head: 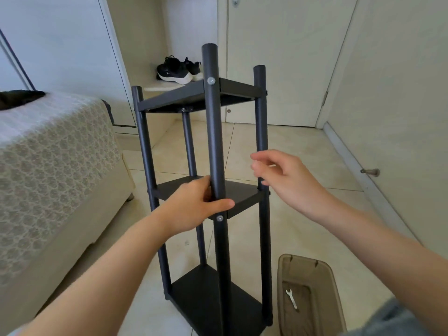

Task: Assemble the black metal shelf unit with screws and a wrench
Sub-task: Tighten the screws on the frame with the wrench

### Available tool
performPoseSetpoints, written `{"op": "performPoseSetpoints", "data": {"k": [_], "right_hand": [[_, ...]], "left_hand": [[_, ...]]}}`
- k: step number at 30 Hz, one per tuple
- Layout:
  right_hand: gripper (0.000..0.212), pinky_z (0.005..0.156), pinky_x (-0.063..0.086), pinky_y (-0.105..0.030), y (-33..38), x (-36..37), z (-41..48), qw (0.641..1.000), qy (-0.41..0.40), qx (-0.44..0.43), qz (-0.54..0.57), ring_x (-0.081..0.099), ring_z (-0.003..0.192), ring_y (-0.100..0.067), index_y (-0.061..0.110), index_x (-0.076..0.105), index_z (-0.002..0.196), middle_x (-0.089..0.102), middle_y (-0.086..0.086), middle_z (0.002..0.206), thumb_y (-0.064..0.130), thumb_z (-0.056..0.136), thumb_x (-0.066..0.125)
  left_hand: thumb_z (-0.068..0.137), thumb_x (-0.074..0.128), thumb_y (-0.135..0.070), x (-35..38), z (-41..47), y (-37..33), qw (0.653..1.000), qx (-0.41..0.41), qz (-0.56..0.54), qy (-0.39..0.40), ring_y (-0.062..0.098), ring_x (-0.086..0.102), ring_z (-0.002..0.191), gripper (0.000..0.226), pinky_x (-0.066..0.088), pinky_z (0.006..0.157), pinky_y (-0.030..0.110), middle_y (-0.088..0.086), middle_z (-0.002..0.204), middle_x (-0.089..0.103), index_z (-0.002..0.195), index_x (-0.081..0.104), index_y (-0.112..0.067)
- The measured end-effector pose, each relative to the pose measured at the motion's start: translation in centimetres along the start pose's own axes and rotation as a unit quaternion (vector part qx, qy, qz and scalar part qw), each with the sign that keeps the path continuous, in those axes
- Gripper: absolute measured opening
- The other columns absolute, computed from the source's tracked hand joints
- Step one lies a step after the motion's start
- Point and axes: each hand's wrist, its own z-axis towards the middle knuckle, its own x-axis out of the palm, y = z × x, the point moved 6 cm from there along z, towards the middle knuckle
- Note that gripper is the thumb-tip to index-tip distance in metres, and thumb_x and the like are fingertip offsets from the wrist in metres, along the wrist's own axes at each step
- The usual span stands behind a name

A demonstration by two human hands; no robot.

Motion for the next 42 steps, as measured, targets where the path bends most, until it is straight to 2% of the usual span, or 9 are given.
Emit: {"op": "performPoseSetpoints", "data": {"k": [7, 10, 13, 18, 21, 25, 29, 34, 42], "right_hand": [[0.037, 0.08, 0.054, -0.014, 3.5, 2.3, 1.7, 0.995, -0.02, -0.04, 0.084, 0.064, 0.093, 0.009, 0.034, 0.045, 0.131, 0.062, 0.016, 0.107, 0.035, 0.096, 0.059], [0.036, 0.086, 0.059, -0.033, 3.4, 2.2, 2.1, 0.99, -0.031, -0.036, 0.133, 0.07, 0.09, -0.004, 0.035, 0.046, 0.126, 0.069, 0.007, 0.101, 0.023, 0.096, 0.061], [0.036, 0.089, 0.058, -0.043, 3.1, 2.0, 2.1, 0.987, -0.021, -0.034, 0.158, 0.071, 0.092, -0.007, 0.042, 0.045, 0.124, 0.07, 0.006, 0.102, 0.021, 0.098, 0.058], [0.038, 0.086, 0.059, -0.048, 1.9, 1.1, 2.5, 0.981, -0.021, -0.008, 0.19, 0.071, 0.094, -0.009, 0.048, 0.049, 0.119, 0.071, 0.007, 0.101, 0.018, 0.097, 0.057], [0.045, 0.086, 0.058, -0.051, 1.3, 0.8, 2.6, 0.975, -0.003, 0.003, 0.223, 0.071, 0.096, -0.015, 0.039, 0.049, 0.134, 0.072, 0.005, 0.102, 0.015, 0.097, 0.057], [0.044, 0.085, 0.058, -0.051, 1.2, 1.0, 2.9, 0.969, 0.024, 0.001, 0.244, 0.071, 0.099, -0.018, 0.038, 0.051, 0.132, 0.073, 0.003, 0.102, 0.011, 0.098, 0.055], [0.042, 0.084, 0.059, -0.047, 0.9, 1.3, 3.2, 0.962, 0.039, -0.005, 0.269, 0.071, 0.1, -0.019, 0.037, 0.054, 0.13, 0.073, 0.001, 0.104, 0.008, 0.099, 0.053], [0.043, 0.086, 0.059, -0.038, 0.2, 1.6, 4.1, 0.955, 0.03, -0.003, 0.295, 0.07, 0.097, -0.015, 0.03, 0.052, 0.137, 0.072, 0.003, 0.102, 0.009, 0.099, 0.051], [0.024, 0.096, 0.052, -0.04, -2.2, 1.5, 5.6, 0.962, -0.121, -0.02, 0.246, 0.063, 0.085, -0.012, 0.032, 0.062, 0.108, 0.067, 0.002, 0.085, 0.013, 0.101, 0.051]], "left_hand": [[0.087, 0.067, -0.055, 2.1, -0.2, -2.0, 0.998, 0.039, 0.029, -0.042, -0.002, 0.061, 0.073, 0.031, 0.043, 0.062, 0.008, -0.016, 0.082, 0.062, 0.102, 0.06, -0.028], [0.09, 0.064, -0.053, 2.2, -0.1, -1.9, 0.999, 0.045, 0.012, 0.021, -0.001, 0.059, 0.065, 0.025, 0.042, 0.06, 0.011, -0.016, 0.071, 0.062, 0.086, 0.06, -0.028], [0.091, 0.058, -0.055, 0.1, -0.2, -1.1, 0.996, 0.047, -0.046, 0.054, -0.001, 0.065, 0.079, 0.033, 0.05, 0.072, 0.013, -0.015, 0.083, 0.07, 0.096, 0.069, -0.025], [0.097, 0.064, -0.032, -5.5, 1.6, 4.3, 0.992, -0.041, -0.047, -0.11, 0.008, 0.069, 0.093, 0.01, 0.054, 0.082, 0.024, -0.008, 0.1, 0.071, 0.105, 0.064, -0.026], [0.096, 0.065, -0.019, -8.7, 2.3, 7.7, 0.961, -0.104, -0.071, -0.246, 0.018, 0.066, 0.098, 0.019, 0.048, 0.072, 0.022, 0.001, 0.107, 0.069, 0.115, 0.062, -0.019], [0.094, 0.065, -0.014, -11.4, 2.2, 10.8, 0.905, -0.148, -0.089, -0.389, 0.018, 0.053, 0.105, 0.04, 0.042, 0.083, 0.032, 0.002, 0.123, 0.057, 0.131, 0.052, -0.014], [0.096, 0.066, -0.022, -11.3, 4.0, 12.2, 0.886, -0.166, -0.2, -0.383, 0.024, 0.055, 0.112, 0.047, 0.046, 0.09, 0.039, 0.006, 0.127, 0.054, 0.135, 0.042, -0.016], [0.103, 0.056, -0.02, -11.0, 4.7, 13.0, 0.863, -0.151, -0.295, -0.381, 0.02, 0.063, 0.093, 0.016, 0.052, 0.086, 0.034, 0.007, 0.11, 0.06, 0.115, 0.047, -0.017], [0.102, 0.057, -0.019, -12.2, 4.4, 12.2, 0.864, -0.084, -0.309, -0.388, 0.012, 0.059, 0.079, 0.013, 0.049, 0.083, 0.033, -0.001, 0.094, 0.059, 0.114, 0.051, -0.017]]}}
